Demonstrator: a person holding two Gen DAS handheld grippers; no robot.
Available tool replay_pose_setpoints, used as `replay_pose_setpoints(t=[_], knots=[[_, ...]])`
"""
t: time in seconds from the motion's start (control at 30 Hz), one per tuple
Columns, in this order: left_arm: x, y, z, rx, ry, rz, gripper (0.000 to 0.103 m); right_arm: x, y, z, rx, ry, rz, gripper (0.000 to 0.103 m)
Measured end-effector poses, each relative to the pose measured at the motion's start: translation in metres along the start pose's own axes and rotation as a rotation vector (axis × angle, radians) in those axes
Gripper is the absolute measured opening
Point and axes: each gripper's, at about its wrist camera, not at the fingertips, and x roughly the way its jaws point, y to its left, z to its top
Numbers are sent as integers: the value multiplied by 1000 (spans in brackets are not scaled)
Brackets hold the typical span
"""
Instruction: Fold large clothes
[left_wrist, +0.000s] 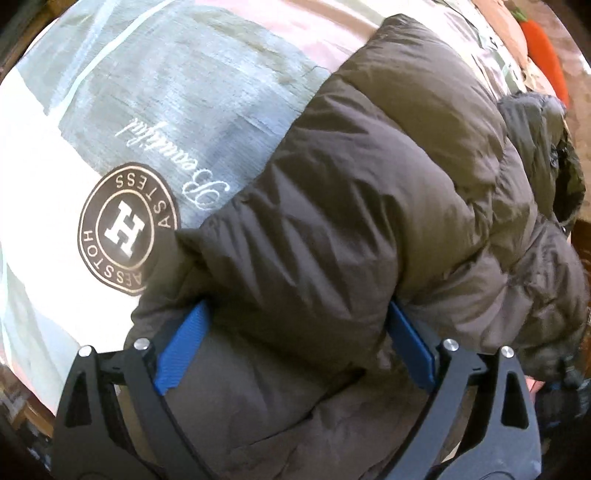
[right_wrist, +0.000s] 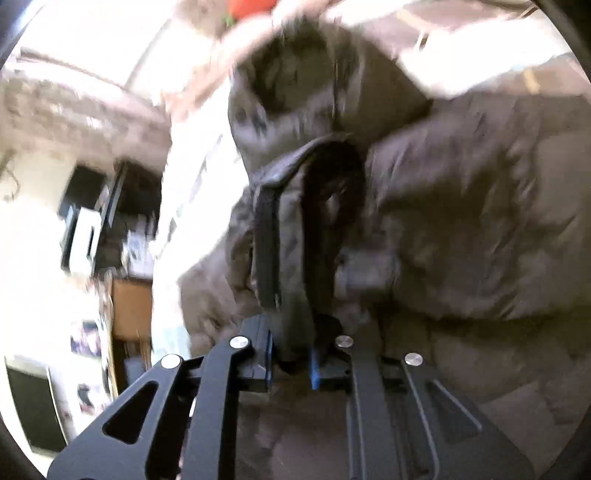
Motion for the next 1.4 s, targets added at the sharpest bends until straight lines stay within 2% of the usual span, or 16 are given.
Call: replay_pose_setpoints(t=[0.1, 0.17, 0.3, 0.4, 0.47, 0.53, 0.6, 0.67, 0.77, 0.9, 1.0, 1.07, 1.1, 1.13, 1.33, 1.4], knots=[[-10, -14, 2, 37, -15, -25, 95, -29, -9, 14, 4, -109, -99, 14], [-10, -25, -1, 55, 3, -53, 95, -53, -37, 13, 47, -145, -171, 14], [-4, -37, -7, 107, 16, -27, 95, -54, -91, -23, 161, -60, -320, 14], [2, -40, -12, 130, 26, 16, 95, -41, -120, -50, 222, 9, -355, 17], [0, -37, -14, 132, 27, 24, 95, -34, -127, -56, 245, 32, -359, 28], [-10, -34, -24, 138, 17, 47, 95, -44, -129, -55, 255, 11, -397, 62], [-28, -36, -29, 154, -30, 73, 95, -62, -126, -51, 243, -53, -470, 73], [-45, -42, -34, 181, -90, 95, 95, -82, -128, -50, 233, -119, -526, 73], [-64, -61, -38, 239, -170, 114, 95, -90, -116, -41, 173, -147, -442, 73], [-49, -89, -28, 320, -133, 130, 95, -49, -103, -26, 72, -6, -472, 73], [-40, -99, -26, 354, -117, 129, 95, -11, -113, -26, 128, 86, -455, 73], [-27, -105, -33, 371, -103, 151, 95, 7, -112, -25, 162, 108, -429, 54], [-19, -104, -34, 375, -92, 155, 95, 10, -107, -23, 152, 103, -417, 29], [-8, -107, -29, 373, -86, 161, 95, 13, -94, -17, 109, 91, -392, 21], [11, -121, -23, 368, -132, 203, 99, 7, -20, 42, -45, -69, -254, 19], [14, -133, -16, 370, -165, 226, 99, 5, -2, 60, -108, -104, -266, 19]])
